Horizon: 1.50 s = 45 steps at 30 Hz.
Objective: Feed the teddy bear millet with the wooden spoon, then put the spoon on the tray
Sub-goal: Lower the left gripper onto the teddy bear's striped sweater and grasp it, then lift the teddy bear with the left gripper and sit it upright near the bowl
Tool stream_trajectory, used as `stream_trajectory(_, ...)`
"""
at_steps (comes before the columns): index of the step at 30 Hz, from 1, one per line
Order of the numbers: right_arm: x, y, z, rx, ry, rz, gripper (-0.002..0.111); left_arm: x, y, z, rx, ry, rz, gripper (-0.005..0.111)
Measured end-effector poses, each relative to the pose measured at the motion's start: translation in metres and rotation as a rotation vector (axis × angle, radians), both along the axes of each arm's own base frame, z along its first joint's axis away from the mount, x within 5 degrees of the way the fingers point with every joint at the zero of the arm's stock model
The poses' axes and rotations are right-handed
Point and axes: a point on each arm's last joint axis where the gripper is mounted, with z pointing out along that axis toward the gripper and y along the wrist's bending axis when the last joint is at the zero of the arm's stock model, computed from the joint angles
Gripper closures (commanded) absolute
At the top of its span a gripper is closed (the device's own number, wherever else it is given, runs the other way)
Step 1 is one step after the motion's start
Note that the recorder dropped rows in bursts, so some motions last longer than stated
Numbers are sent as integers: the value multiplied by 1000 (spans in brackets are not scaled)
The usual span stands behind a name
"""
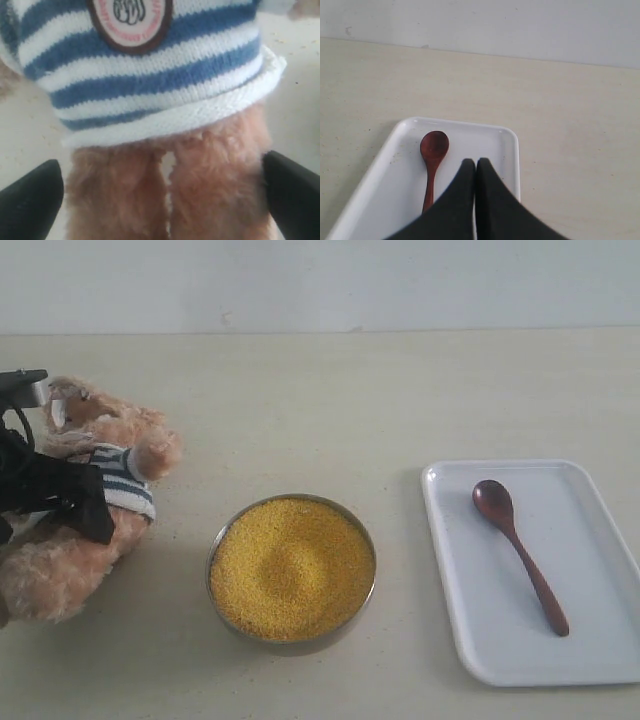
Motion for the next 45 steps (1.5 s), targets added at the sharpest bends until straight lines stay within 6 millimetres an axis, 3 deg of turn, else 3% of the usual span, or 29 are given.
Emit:
stream_trajectory(11,0,0,0,0,0,0,108,6,-4,-39,-41,106,41,-2)
stream_trajectory(13,0,0,0,0,0,0,108,6,-5,-45,-43,127,42,5)
stream_trajectory(15,0,0,0,0,0,0,108,6,-5,-47,-48,138,47,27)
stream_trajectory(17,0,0,0,0,0,0,108,5,-6,-48,-54,148,47,59)
stream_trajectory(19,0,0,0,0,0,0,108,7,-7,-45,-59,153,38,100)
stream_trajectory(29,0,0,0,0,0,0,108,4,-8,-30,-47,172,-99,103)
stream_trajectory(36,0,0,0,0,0,0,108,-24,-27,24,223,-28,-489,103)
stream_trajectory(40,0,0,0,0,0,0,108,-45,-32,14,411,-114,-753,103)
stream_trajectory(45,0,0,0,0,0,0,108,-54,-32,-2,470,-148,-918,103)
